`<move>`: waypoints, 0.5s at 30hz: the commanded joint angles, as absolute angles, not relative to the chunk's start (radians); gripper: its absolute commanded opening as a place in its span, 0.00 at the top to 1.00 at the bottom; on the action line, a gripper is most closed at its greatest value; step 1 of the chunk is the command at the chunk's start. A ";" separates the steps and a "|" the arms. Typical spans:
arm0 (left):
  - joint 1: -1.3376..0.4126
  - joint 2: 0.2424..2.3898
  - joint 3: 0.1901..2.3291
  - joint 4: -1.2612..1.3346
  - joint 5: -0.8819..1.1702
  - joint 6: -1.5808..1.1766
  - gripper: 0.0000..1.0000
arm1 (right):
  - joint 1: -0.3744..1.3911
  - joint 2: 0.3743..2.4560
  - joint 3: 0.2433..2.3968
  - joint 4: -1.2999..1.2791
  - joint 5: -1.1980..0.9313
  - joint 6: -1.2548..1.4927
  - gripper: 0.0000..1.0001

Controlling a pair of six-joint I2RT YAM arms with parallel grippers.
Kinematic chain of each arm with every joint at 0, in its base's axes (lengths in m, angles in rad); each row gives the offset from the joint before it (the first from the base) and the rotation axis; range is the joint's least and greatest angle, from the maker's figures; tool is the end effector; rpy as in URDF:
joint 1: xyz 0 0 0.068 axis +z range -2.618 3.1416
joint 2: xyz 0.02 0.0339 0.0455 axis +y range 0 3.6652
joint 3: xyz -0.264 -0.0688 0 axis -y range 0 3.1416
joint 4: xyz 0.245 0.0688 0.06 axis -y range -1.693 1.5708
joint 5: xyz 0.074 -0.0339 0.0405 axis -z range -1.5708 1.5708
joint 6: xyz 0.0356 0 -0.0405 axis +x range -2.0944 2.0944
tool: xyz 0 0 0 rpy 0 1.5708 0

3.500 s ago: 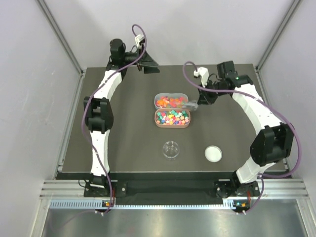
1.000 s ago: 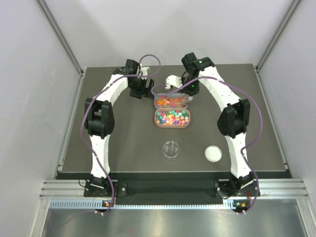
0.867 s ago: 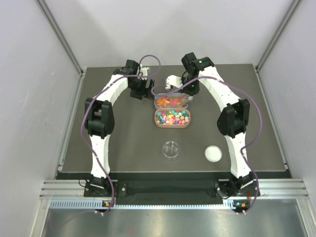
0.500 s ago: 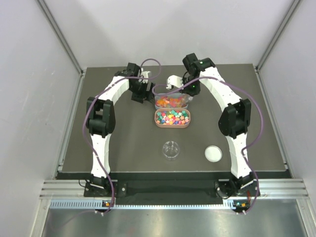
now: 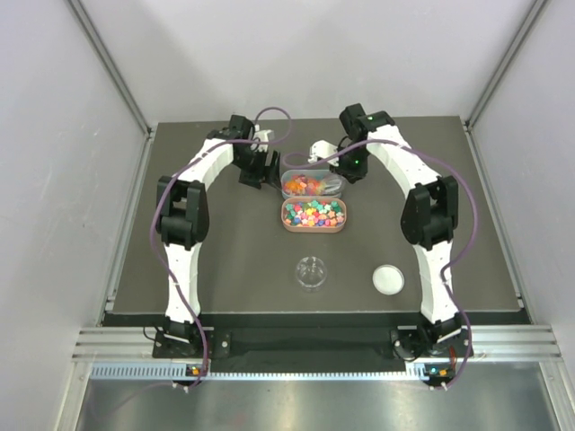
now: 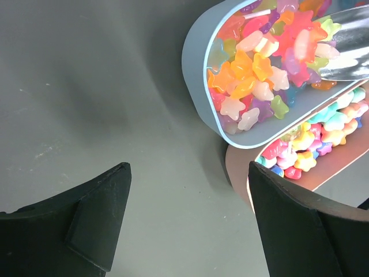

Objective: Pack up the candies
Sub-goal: Scoop the fake candies from the storage box.

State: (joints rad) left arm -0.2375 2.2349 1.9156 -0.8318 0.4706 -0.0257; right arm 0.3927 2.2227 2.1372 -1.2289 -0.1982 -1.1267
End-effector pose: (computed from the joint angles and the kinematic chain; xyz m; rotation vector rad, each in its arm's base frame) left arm 0.4601 -0.1280 0.2049 0.4227 2.6713 -0.7174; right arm 0.4195 0.1814 0.2569 -1.9747 2.0263 0.1317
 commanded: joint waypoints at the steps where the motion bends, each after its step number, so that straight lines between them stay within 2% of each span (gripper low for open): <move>1: -0.219 2.263 1.936 -0.833 0.500 -0.006 0.14 | 0.402 2.270 2.177 -1.265 -0.236 -1.157 1.00; 15: -0.187 2.246 1.941 -0.822 0.586 -0.011 0.15 | 0.456 2.336 2.275 -1.250 -0.204 -1.144 1.00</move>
State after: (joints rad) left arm -0.1829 2.2604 1.9160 -0.8314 0.5365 -0.0238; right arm 0.4248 2.2990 2.2131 -1.2480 -0.1883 -1.1526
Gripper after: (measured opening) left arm 0.849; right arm 0.128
